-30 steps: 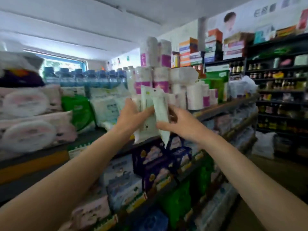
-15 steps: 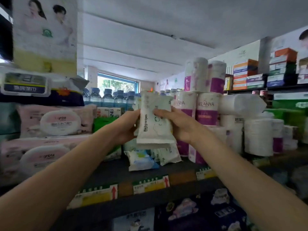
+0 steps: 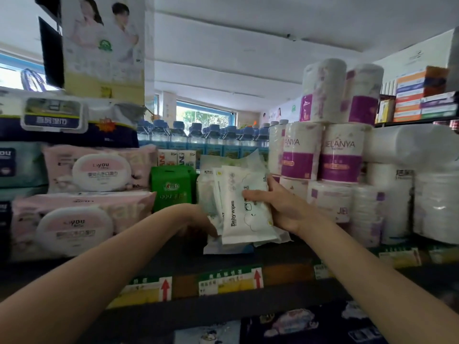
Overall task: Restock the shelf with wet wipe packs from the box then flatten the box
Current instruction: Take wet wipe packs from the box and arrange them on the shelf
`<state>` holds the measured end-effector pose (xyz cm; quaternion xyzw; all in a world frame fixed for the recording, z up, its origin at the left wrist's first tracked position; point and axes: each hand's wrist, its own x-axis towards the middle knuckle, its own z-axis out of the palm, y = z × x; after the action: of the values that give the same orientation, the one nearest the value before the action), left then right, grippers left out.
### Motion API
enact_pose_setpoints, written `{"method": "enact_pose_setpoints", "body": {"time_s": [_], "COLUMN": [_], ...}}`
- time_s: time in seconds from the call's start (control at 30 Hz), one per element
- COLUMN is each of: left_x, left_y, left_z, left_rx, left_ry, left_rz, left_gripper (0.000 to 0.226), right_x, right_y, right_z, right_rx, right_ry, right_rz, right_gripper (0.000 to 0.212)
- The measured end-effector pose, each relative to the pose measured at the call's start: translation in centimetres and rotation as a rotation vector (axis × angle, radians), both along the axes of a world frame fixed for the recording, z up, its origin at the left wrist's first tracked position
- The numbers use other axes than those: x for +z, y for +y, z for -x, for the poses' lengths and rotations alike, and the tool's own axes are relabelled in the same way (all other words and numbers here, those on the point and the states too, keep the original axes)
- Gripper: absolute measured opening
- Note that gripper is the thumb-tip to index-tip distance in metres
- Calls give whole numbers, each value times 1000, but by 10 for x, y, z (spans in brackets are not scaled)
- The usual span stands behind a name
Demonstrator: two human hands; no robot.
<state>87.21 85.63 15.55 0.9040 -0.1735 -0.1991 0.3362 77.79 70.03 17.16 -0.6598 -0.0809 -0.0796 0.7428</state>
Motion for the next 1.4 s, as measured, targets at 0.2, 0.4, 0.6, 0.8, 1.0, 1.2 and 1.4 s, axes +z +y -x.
{"method": "enact_pose_setpoints", "body": {"time_s": [0.2,0.4,0.6,0.8,1.0,1.2,1.4], "left_x": [22,11,10,12,27,42,63], "left_y": [27,11,8,13,18,17,23], "left_z": [-9,-14,-26,-21,-12,-7,16], "left_rx": [8,41,53,-9,-2,104,-146], "left_ry": [20,26,-77,1,-113,-253,-132], "left_rz": [280,513,341,478,368,529,738], "left_gripper": [14,16,30,34,50,17,15], "right_x": [-4,2,-6,-2,15,28,21], "right_y": [-8,1,10,11,1,-8,9], "right_z": [-6,-25,-37,-29,-16,-6,-10], "right_rx": [19,-41,-440,-378,-269,-378,-205], "right_ry": [-52,-94,7,-24,5,-80,-116], "right_rz": [-78,-36,937,1180,1128,351,35], "right_gripper": [67,72,66,61,40,29,30]}}
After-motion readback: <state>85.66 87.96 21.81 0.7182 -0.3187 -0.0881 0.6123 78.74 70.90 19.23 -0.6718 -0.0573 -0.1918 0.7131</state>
